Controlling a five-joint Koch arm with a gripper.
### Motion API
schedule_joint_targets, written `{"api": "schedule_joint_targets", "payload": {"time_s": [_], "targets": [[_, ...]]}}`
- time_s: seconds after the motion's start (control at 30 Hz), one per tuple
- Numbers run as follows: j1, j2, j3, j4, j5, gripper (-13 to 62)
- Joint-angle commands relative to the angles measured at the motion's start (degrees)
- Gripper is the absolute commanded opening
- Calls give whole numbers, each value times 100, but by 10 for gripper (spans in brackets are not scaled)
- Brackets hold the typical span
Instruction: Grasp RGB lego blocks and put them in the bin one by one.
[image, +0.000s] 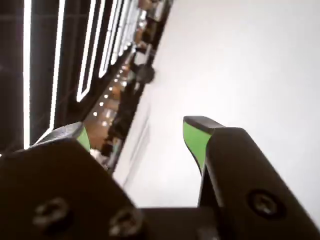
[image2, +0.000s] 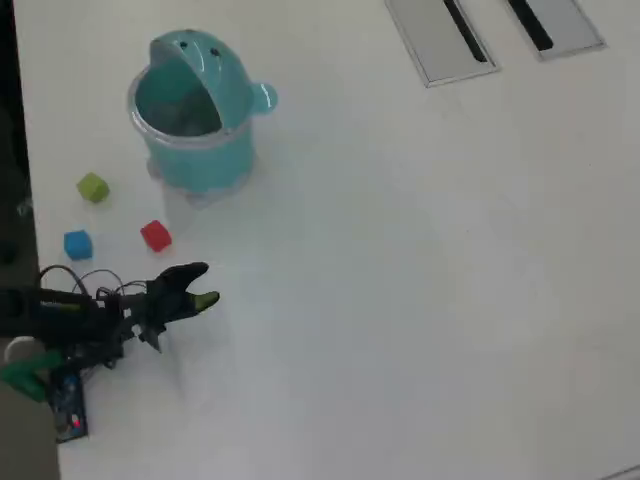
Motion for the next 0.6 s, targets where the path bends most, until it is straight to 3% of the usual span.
{"api": "schedule_joint_targets", "payload": {"time_s": [0.0,0.57], "targets": [[-9,396,404,-756,-264,339],[-1055,413,53,-2232,-2004,319]]}}
